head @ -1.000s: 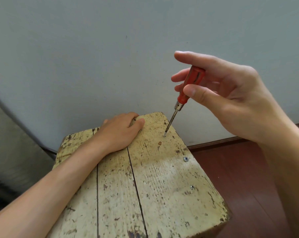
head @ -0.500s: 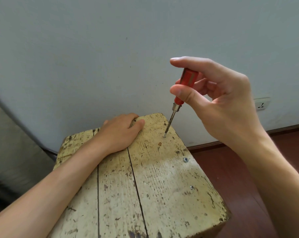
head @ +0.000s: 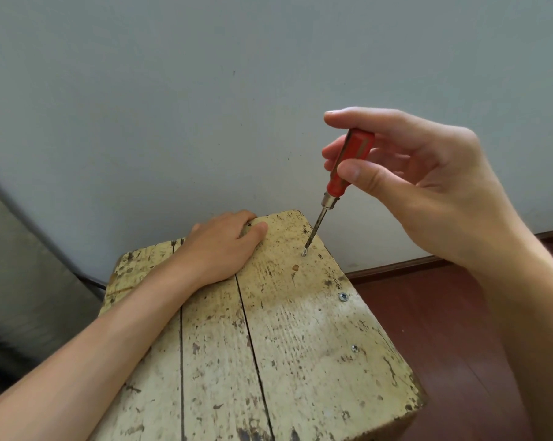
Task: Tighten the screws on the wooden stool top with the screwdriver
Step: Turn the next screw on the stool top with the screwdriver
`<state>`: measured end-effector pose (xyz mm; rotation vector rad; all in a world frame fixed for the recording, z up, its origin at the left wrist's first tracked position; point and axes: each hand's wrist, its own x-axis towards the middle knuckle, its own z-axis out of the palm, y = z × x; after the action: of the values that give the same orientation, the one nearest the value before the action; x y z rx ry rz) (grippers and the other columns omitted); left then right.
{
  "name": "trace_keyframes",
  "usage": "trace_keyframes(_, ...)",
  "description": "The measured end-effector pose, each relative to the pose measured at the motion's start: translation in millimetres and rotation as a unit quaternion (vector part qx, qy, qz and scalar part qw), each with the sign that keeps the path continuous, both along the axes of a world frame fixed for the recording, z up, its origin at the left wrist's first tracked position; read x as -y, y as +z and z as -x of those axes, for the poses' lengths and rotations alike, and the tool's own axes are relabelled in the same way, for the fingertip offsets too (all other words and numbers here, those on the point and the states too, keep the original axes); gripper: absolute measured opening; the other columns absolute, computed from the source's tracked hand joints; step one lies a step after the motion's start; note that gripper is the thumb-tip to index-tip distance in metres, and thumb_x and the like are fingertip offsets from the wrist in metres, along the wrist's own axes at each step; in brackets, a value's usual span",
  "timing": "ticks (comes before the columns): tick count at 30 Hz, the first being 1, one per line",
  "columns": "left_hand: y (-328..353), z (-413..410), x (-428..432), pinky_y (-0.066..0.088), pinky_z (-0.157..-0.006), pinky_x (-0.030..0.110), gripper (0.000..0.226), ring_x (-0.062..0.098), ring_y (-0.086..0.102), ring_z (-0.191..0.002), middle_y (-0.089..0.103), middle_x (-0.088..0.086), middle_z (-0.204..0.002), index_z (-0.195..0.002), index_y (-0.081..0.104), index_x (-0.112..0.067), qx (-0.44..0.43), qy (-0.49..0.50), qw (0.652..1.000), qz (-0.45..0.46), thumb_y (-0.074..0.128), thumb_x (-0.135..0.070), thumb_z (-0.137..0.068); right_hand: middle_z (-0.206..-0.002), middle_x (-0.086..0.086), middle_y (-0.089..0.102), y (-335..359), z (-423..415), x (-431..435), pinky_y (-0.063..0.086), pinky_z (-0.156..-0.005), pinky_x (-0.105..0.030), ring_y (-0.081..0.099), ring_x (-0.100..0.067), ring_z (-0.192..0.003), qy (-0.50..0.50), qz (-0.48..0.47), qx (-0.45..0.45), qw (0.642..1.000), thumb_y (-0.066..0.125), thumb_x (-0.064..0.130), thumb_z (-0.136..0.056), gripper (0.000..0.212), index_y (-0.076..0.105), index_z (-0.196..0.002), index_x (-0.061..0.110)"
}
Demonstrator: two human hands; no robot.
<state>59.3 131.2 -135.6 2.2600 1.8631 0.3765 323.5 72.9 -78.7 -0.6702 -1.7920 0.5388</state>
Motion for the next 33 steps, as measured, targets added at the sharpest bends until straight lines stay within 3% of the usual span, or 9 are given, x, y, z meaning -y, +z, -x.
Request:
trace_keyframes(6,-1.7,0.8,-0.8,0.037,-0.104,0.045,0.048,0.018,0.056,-0.115,0.063,-0.009,-0.121,-0.129,0.056,-0.032,0.002,-0.001,1.000,0.001,0.028,-0.060,-0.103,-0.105,-0.009,0.077,-1.6,7.0,1.4,0.062,-0.089,-0.026,0.080,-0.014,-0.095,-0.052,-0.024,-0.024,0.998,0.079,0.006,-0.096,0.034,0.070,-0.127,0.015)
trace_keyframes(12,-1.7,1.1,-1.2,0.038,-0.104,0.047,0.046,0.018,0.056,-0.114,0.063,-0.010,-0.119,-0.127,0.057,-0.032,0.001,-0.001,1.000,0.001,0.028,-0.060,-0.103,-0.096,0.002,0.075,-5.9,17.6,5.7,0.062,-0.084,-0.039,0.079,-0.014,-0.085,-0.098,-0.041,-0.039,0.993,0.084,0.016,-0.094,0.037,0.069,-0.127,0.025)
trace_keyframes(16,-1.8,1.6,-1.2,0.038,-0.103,0.046,0.046,0.018,0.056,-0.114,0.064,-0.010,-0.119,-0.125,0.058,-0.032,0.000,-0.001,1.000,-0.004,0.029,-0.059,-0.103,-0.106,0.004,0.077,-5.2,13.2,2.7,0.061,-0.087,-0.041,0.079,-0.014,-0.097,-0.083,-0.043,-0.016,0.996,0.080,0.017,-0.097,0.038,0.069,-0.132,0.029)
trace_keyframes(19,-2.5,1.8,-1.7,0.038,-0.103,0.046,0.046,0.017,0.057,-0.113,0.064,-0.010,-0.117,-0.123,0.058,-0.031,0.001,-0.003,1.000,-0.005,0.029,-0.059,-0.103,-0.118,0.000,0.077,-2.9,1.3,0.9,0.061,-0.099,-0.044,0.075,-0.016,-0.115,-0.022,-0.019,0.013,0.999,0.072,0.009,-0.102,0.044,0.063,-0.142,0.025)
trace_keyframes(22,-3.3,1.9,-2.1,0.038,-0.101,0.045,0.046,0.016,0.057,-0.112,0.064,-0.011,-0.116,-0.123,0.058,-0.031,0.003,-0.004,1.000,-0.005,0.029,-0.059,-0.102,-0.124,-0.003,0.076,-0.8,-5.5,0.7,0.059,-0.105,-0.042,0.075,-0.015,-0.118,0.008,0.000,0.022,1.000,0.070,0.004,-0.102,0.048,0.062,-0.146,0.021)
trace_keyframes(27,-2.6,1.9,-2.1,0.038,-0.100,0.044,0.046,0.017,0.056,-0.113,0.064,-0.011,-0.117,-0.126,0.058,-0.031,0.000,-0.004,1.000,-0.004,0.029,-0.059,-0.103,-0.113,-0.014,0.077,0.6,-3.3,0.0,0.061,-0.100,-0.033,0.078,-0.018,-0.112,0.019,0.000,-0.005,1.000,0.074,-0.002,-0.096,0.049,0.065,-0.141,0.017)
trace_keyframes(33,-1.5,1.3,-1.1,0.039,-0.100,0.045,0.046,0.018,0.056,-0.112,0.064,-0.010,-0.116,-0.124,0.058,-0.031,-0.001,-0.002,1.000,-0.003,0.029,-0.059,-0.103,-0.095,0.000,0.076,-0.2,7.0,-0.1,0.065,-0.089,-0.040,0.081,-0.017,-0.094,-0.029,-0.021,-0.022,0.999,0.084,0.009,-0.091,0.039,0.071,-0.126,0.020)
